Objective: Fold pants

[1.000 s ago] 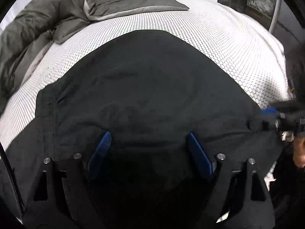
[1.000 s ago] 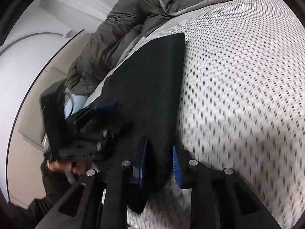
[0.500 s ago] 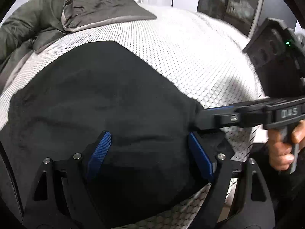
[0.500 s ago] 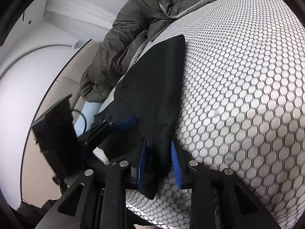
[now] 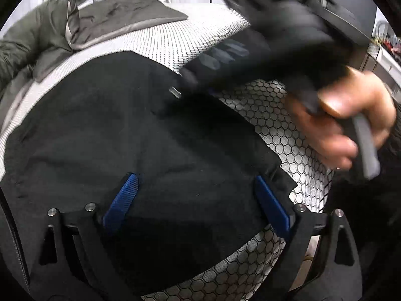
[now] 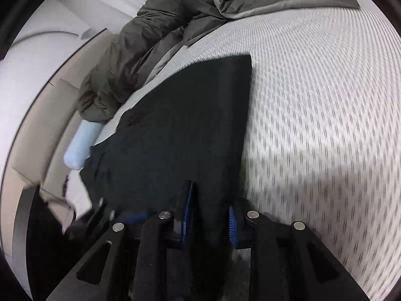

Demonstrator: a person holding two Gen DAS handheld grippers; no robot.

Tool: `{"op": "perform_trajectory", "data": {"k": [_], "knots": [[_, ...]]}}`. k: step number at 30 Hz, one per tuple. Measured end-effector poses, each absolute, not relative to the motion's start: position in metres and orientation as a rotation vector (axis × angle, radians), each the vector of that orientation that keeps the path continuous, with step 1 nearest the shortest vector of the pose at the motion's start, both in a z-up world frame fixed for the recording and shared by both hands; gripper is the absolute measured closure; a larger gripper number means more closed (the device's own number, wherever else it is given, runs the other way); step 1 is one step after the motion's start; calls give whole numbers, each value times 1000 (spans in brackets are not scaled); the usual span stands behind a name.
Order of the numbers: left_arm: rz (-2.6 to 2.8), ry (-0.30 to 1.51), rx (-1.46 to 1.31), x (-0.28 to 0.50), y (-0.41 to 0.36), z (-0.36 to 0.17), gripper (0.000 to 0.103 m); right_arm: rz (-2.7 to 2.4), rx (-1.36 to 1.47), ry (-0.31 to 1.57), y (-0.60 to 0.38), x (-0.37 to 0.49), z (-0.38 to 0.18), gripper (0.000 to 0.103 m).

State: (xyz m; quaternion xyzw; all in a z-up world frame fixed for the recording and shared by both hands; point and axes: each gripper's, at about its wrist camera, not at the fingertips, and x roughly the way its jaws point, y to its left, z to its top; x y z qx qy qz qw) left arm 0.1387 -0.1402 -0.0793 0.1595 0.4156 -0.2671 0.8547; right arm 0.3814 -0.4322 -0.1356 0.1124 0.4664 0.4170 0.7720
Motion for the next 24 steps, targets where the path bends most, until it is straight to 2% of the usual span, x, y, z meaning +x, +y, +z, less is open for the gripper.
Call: {"op": "perform_trajectory", "data": {"k": [9, 13, 16, 17, 18, 20, 24], "knots": [[-600, 900, 359, 142, -143, -81, 8, 813, 135, 1039, -352, 506, -121, 89], [-594, 896, 342, 136, -141, -80, 6, 782, 63, 1036, -329, 534, -116, 89], [-608, 888, 328, 136, -138, -73, 5, 796, 106, 1057, -341, 537, -100, 81], [-620, 878, 313, 141, -132, -67, 5, 798, 136, 1048, -350, 535, -96, 71], [-629, 867, 298, 141, -126, -61, 5, 809, 167, 1032, -366, 526, -90, 52], [-628, 829, 257, 141, -105, -43, 5, 839, 183, 982, -394, 501, -86, 39], [-548, 779, 132, 154, -52, -21, 4, 899, 226, 996, -426, 464, -107, 39]]}}
